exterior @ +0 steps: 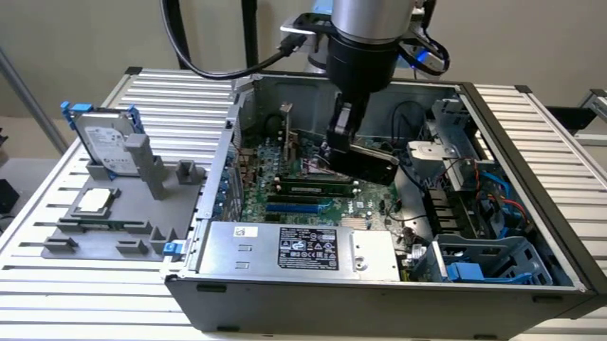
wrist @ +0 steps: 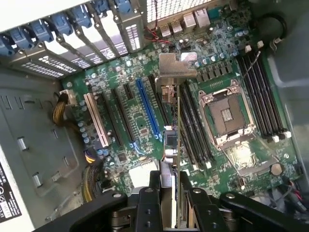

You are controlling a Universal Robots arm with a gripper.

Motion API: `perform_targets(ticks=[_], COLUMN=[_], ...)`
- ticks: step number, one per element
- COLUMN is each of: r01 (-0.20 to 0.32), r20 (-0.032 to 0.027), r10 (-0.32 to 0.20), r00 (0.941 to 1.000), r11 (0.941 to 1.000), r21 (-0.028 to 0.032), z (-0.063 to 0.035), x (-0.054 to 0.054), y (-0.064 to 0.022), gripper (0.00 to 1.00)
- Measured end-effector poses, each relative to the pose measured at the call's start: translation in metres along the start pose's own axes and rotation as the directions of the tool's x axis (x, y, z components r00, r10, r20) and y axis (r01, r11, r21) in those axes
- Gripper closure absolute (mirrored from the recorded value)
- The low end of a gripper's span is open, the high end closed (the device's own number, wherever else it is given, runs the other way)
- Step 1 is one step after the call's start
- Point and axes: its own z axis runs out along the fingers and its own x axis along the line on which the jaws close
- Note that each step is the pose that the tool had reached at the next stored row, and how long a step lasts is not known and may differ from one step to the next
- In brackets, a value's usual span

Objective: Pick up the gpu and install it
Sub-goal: 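Insert the gpu into the slot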

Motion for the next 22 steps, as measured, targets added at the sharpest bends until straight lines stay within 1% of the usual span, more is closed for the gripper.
perform_targets(ticks=[2,3,4,5,6,9,13,16,18,22], r01=[0.018,0.022,0.023,0.024,0.025,0.041,0.088,0.134,0.167,0.238], r20=[0.0,-0.0001,-0.0001,-0.0001,-0.0001,-0.0001,-0.0007,-0.0011,-0.0012,-0.0012], r10=[-0.018,-0.022,-0.023,-0.024,-0.025,-0.041,-0.088,-0.134,-0.167,-0.238], r00=[0.9998,0.9998,0.9997,0.9997,0.9997,0.9992,0.9961,0.991,0.986,0.9713], r11=[0.9998,0.9998,0.9997,0.9997,0.9997,0.9992,0.9961,0.991,0.986,0.9712], r21=[-0.0005,-0.0006,-0.0007,-0.0007,-0.001,-0.0012,-0.004,-0.0068,-0.0085,-0.0113], z=[0.0029,0.0047,0.0065,0.01,0.0128,0.0168,0.0198,0.0222,0.0238,0.027], x=[0.0,0.001,0.002,0.005,0.007,0.008,0.008,0.008,0.009,0.009], y=[0.0008,0.0028,0.0061,0.0143,0.0197,0.0217,0.0218,0.0217,0.0218,0.0217], gripper=[1.0,1.0,1.0,1.0,1.0,1.0,1.0,1.0,1.0,1.0])
